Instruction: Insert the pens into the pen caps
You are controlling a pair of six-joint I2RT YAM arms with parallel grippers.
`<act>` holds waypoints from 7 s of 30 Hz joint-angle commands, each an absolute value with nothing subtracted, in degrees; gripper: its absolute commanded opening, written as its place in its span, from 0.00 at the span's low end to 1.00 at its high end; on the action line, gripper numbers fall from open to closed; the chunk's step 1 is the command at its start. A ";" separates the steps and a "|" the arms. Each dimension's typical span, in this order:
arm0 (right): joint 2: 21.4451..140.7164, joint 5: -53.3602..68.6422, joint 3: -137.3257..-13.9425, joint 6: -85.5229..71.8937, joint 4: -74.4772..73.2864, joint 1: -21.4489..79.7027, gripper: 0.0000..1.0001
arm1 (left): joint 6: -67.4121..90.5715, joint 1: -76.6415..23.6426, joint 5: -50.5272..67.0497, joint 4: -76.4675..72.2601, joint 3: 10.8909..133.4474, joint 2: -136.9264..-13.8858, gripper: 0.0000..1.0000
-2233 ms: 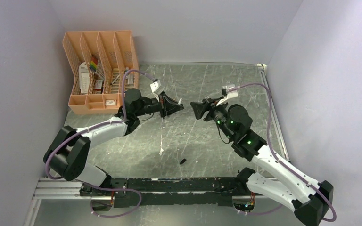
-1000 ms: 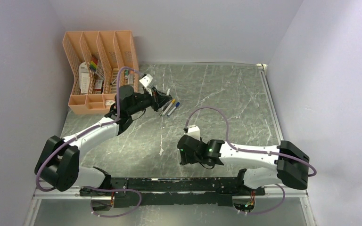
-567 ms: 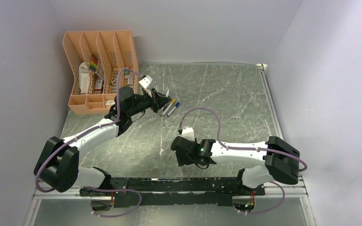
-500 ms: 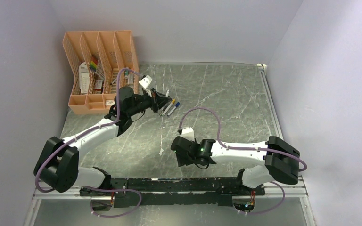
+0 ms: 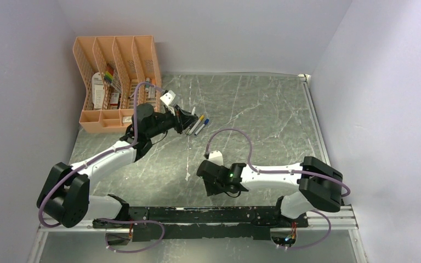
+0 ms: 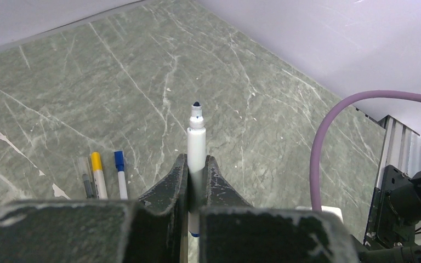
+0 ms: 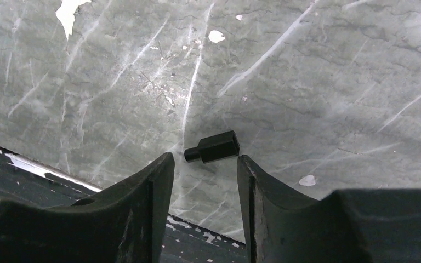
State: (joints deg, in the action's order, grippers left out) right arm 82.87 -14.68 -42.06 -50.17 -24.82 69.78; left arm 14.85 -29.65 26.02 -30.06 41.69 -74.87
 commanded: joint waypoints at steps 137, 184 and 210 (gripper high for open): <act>69.33 29.53 -36.46 -46.31 50.85 24.39 0.00 | 46.86 -36.65 40.17 -65.81 48.02 -90.31 0.07; 63.63 27.96 -26.94 -44.74 43.86 27.86 0.00 | 42.64 -35.46 42.02 -63.95 58.56 -92.40 0.07; 46.88 5.97 -31.33 -25.65 18.61 27.64 0.41 | 1.41 -42.74 -1.93 2.26 68.30 -103.02 0.07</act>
State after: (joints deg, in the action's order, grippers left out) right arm 46.30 5.50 -31.48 -27.55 21.82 27.57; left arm 7.90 -40.84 9.98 -11.90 61.34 -97.23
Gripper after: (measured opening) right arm 0.414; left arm 0.121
